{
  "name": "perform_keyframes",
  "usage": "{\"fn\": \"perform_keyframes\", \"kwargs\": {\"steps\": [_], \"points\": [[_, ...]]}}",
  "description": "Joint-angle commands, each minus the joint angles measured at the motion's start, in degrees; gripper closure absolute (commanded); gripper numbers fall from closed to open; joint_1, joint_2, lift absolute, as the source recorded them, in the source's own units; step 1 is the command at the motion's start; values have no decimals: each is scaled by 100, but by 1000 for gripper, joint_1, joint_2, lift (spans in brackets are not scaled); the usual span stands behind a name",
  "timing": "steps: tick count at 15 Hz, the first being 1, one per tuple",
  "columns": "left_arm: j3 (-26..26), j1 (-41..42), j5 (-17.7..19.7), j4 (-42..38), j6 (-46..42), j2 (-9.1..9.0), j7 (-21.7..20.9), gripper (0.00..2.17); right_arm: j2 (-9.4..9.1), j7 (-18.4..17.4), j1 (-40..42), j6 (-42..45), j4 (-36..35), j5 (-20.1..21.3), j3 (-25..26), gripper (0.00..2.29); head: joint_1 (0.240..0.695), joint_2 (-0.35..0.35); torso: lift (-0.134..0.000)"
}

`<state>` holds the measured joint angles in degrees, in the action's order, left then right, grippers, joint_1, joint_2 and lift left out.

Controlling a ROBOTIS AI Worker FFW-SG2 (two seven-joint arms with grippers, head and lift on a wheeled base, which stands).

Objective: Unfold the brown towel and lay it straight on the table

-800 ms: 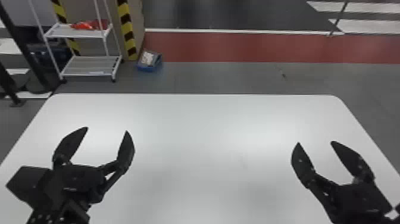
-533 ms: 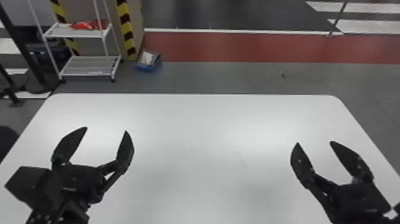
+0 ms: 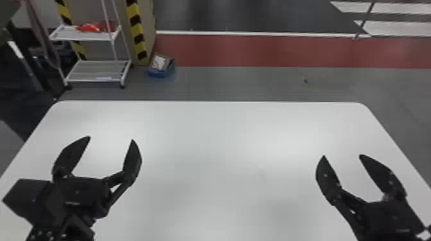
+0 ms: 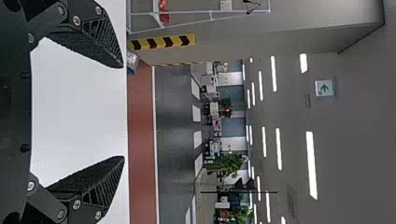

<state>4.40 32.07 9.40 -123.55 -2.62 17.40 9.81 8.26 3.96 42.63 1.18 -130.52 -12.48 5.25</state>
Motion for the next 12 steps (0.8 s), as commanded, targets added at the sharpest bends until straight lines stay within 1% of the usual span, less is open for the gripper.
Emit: {"fn": "perform_keyframes", "kwargs": {"steps": [1,12], "points": [[-9,1,0,-2,-6,0,21,83,-9,0,18,44,-9,8,-7,211,695,-30,-125],[-27,10,0,-2,-6,9,21,83,35,9,35,44,-27,-27,28,211,695,-25,-125]]}}
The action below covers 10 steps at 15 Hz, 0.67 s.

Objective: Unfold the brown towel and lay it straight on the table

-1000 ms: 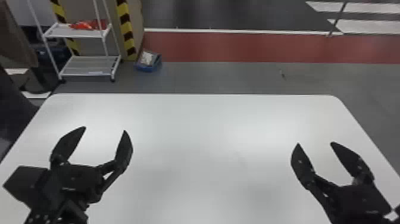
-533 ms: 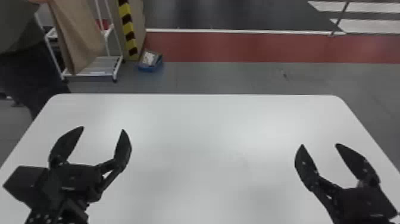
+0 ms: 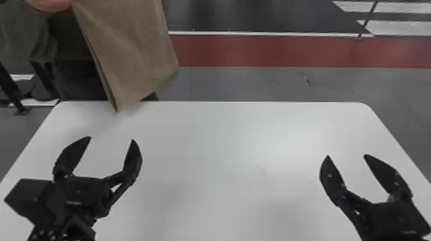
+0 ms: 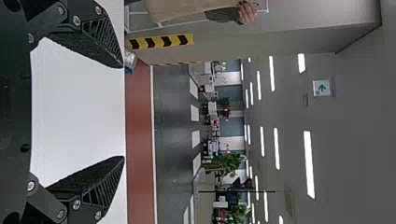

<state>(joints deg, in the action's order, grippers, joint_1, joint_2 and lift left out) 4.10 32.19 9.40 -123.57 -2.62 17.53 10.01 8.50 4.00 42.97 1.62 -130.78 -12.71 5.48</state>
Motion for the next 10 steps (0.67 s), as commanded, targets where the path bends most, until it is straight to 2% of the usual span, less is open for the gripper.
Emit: {"fn": "perform_keyframes", "kwargs": {"steps": [1,10], "points": [[3,-2,0,0,-6,-4,1,83,20,-5,-8,-17,0,-3,5,211,695,-26,-125],[-15,-46,9,26,12,40,1,83,2,4,-43,-17,18,-3,-4,211,695,-24,-125]]}}
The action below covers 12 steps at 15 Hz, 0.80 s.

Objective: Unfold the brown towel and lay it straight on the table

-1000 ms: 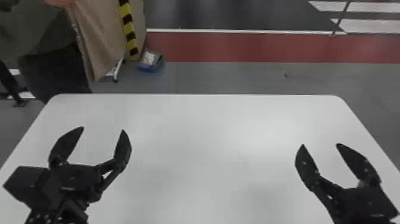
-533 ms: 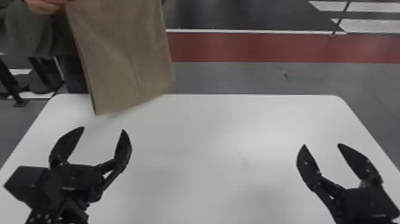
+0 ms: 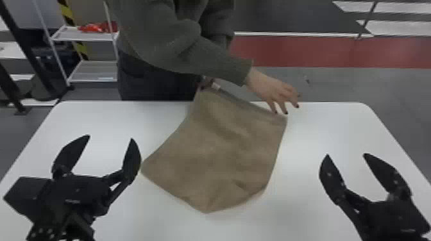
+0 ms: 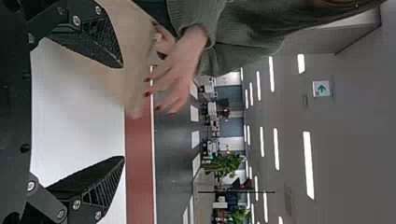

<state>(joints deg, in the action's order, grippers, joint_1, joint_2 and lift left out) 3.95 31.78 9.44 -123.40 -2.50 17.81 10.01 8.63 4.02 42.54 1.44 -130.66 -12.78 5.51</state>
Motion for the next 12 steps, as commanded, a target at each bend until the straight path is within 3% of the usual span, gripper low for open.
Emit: {"fn": "perform_keyframes", "kwargs": {"steps": [1,12], "points": [[1,-14,14,18,0,12,1,83,-19,2,0,0,-3,4,-15,211,695,-24,-125],[19,-75,23,105,0,4,1,83,-46,2,-44,0,58,30,-33,211,695,-19,-125]]}}
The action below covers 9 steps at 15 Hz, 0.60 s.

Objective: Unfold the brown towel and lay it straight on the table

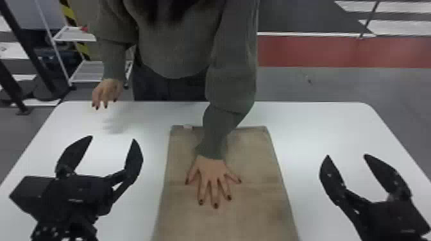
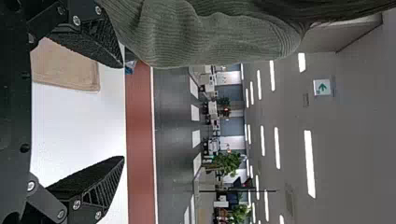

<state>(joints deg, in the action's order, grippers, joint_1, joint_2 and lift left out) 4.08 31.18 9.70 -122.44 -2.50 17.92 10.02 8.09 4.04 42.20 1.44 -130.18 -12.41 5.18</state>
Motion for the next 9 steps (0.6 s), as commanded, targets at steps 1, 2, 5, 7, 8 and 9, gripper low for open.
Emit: {"fn": "perform_keyframes", "kwargs": {"steps": [1,2,5,7,8,9], "points": [[5,-16,-3,18,0,-8,0,83,8,0,-19,0,10,-15,0,211,695,-19,-125],[14,-25,-12,18,0,-8,0,83,17,0,-19,0,19,-15,9,211,695,-19,-125],[14,-42,-12,27,0,-8,0,83,44,0,-36,0,28,-15,18,211,695,-22,-125],[14,-51,-12,27,0,-8,0,83,44,0,-45,0,28,-15,18,211,695,-22,-125],[14,-60,-12,36,0,1,-9,83,44,0,-54,0,28,-15,18,211,695,-22,-125],[14,-60,-3,36,0,1,0,83,44,0,-54,0,28,-15,18,211,695,-22,-125]]}}
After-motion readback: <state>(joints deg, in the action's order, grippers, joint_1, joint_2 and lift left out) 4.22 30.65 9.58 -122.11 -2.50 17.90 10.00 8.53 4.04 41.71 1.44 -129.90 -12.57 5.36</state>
